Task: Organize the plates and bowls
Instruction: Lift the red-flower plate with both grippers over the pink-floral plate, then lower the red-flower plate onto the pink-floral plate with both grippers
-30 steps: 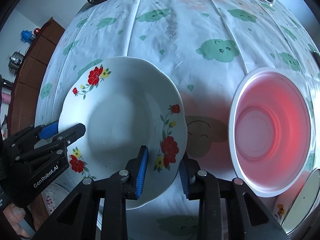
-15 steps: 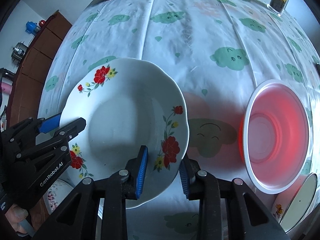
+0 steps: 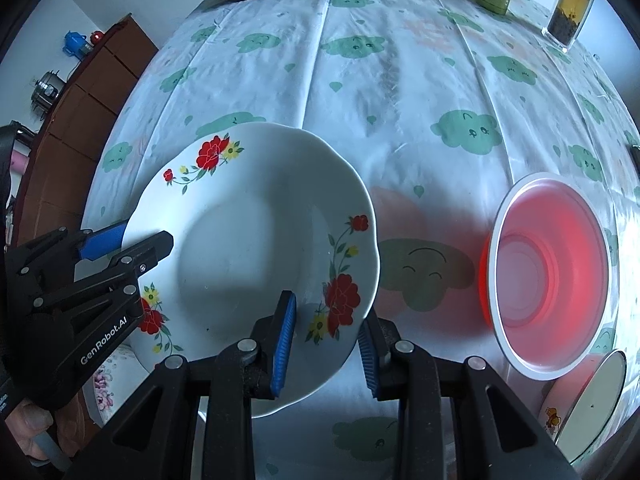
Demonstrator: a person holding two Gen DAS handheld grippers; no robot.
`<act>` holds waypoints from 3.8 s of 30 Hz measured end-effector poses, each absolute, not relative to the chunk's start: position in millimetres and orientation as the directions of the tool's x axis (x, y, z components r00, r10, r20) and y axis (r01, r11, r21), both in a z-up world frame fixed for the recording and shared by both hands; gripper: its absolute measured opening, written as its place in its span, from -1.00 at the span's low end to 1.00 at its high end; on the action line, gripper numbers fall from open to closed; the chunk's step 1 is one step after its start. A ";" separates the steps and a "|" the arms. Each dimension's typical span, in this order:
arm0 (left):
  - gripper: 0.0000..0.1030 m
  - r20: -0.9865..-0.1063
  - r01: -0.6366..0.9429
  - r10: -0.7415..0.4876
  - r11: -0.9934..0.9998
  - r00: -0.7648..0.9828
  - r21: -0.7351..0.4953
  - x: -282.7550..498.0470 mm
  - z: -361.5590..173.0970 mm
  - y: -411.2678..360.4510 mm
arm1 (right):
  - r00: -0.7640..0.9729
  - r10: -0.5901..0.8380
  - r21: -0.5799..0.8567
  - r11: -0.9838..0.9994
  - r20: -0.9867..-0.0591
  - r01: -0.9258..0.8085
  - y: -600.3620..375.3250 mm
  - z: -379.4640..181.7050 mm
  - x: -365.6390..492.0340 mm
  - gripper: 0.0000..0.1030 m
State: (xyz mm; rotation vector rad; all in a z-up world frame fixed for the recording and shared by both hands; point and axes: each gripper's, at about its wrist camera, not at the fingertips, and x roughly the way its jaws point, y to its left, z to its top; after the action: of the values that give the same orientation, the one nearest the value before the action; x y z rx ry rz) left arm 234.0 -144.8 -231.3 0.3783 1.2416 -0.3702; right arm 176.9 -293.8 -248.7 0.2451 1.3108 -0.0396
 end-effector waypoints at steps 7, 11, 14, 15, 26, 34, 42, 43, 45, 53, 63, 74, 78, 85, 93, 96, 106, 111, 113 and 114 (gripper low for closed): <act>-0.37 -0.952 0.458 -0.067 0.885 0.300 0.082 227.4 -221.6 -143.3 | 0.281 0.104 0.152 0.976 -0.954 0.156 -294.6 -239.0 169.9 -0.37; -0.37 -0.948 0.448 -0.063 0.890 0.311 0.088 223.7 -216.1 -141.6 | 0.294 0.105 0.153 0.977 -0.950 0.147 -293.1 -233.9 165.7 -0.37; -0.37 -0.946 0.441 -0.062 0.893 0.317 0.090 219.4 -211.7 -138.4 | 0.301 0.107 0.154 0.978 -0.948 0.138 -291.2 -230.1 162.9 -0.37; -0.37 -0.945 0.439 -0.060 0.894 0.320 0.091 217.8 -210.4 -137.4 | 0.305 0.109 0.156 0.979 -0.946 0.134 -290.3 -228.2 161.1 -0.37; -0.37 -0.939 0.398 -0.035 0.911 0.342 0.111 195.2 -197.1 -123.4 | 0.324 0.136 0.174 0.980 -0.936 0.093 -278.3 -218.0 144.1 -0.37; -0.37 -0.936 0.368 -0.014 0.922 0.351 0.124 177.5 -190.6 -116.7 | 0.333 0.149 0.179 0.982 -0.931 0.060 -271.3 -213.0 129.3 -0.37; -0.37 -0.934 0.338 0.005 0.931 0.358 0.135 159.1 -186.0 -110.4 | 0.338 0.170 0.189 0.982 -0.926 0.024 -266.4 -209.5 115.0 -0.37; -0.37 -0.933 0.335 0.007 0.932 0.359 0.136 156.4 -185.5 -109.3 | 0.339 0.171 0.190 0.982 -0.925 0.021 -266.0 -209.2 113.4 -0.37; -0.37 -0.933 0.330 0.010 0.934 0.360 0.137 151.9 -185.1 -107.9 | 0.340 0.175 0.190 0.982 -0.924 0.010 -264.4 -208.6 109.5 -0.37; -0.37 -0.934 0.303 0.028 0.942 0.355 0.143 137.2 -186.5 -100.6 | 0.333 0.191 0.194 0.981 -0.923 -0.024 -258.3 -210.2 99.4 -0.37; -0.37 -0.936 0.276 0.044 0.950 0.349 0.148 127.2 -187.1 -92.3 | 0.328 0.206 0.198 0.979 -0.922 -0.057 -251.1 -211.1 92.4 -0.37; -0.37 -0.939 0.246 0.064 0.957 0.337 0.153 118.7 -190.0 -83.8 | 0.318 0.217 0.198 0.976 -0.923 -0.093 -242.8 -213.0 86.1 -0.37; -0.37 -0.940 0.236 0.076 0.958 0.333 0.161 115.0 -192.3 -80.7 | 0.313 0.221 0.195 0.974 -0.924 -0.111 -238.7 -214.1 83.1 -0.37; -0.37 -0.945 0.213 0.077 0.965 0.319 0.151 107.7 -195.1 -71.7 | 0.302 0.227 0.193 0.972 -0.926 -0.136 -231.4 -216.3 78.9 -0.37; -0.37 -0.946 0.197 0.082 0.969 0.315 0.149 102.1 -196.6 -64.8 | 0.295 0.235 0.194 0.968 -0.926 -0.160 -223.9 -217.3 76.3 -0.37; -0.37 -0.946 0.191 0.084 0.970 0.312 0.149 100.6 -197.8 -61.4 | 0.291 0.238 0.195 0.966 -0.927 -0.168 -221.2 -218.5 75.7 -0.37; -0.37 -0.954 0.167 0.093 0.975 0.286 0.145 91.4 -206.5 -48.3 | 0.263 0.248 0.199 0.959 -0.932 -0.200 -209.5 -226.5 71.4 -0.37; -0.37 -0.958 0.156 0.097 0.977 0.271 0.143 87.7 -212.1 -42.9 | 0.245 0.250 0.199 0.956 -0.937 -0.216 -203.7 -231.8 68.6 -0.37; -0.37 -0.958 0.151 0.099 0.978 0.268 0.143 86.5 -214.0 -40.3 | 0.241 0.250 0.197 0.955 -0.938 -0.224 -201.5 -232.4 68.2 -0.37; -0.37 -0.959 0.147 0.100 0.979 0.266 0.143 86.0 -214.9 -39.1 | 0.237 0.253 0.201 0.953 -0.938 -0.226 -200.5 -233.1 68.0 -0.37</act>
State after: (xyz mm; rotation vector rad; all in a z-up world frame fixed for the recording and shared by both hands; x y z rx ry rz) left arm 86.0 -39.1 -214.9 0.2196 1.3041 -0.0327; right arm 68.0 -200.5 -233.1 0.0247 1.2907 0.3287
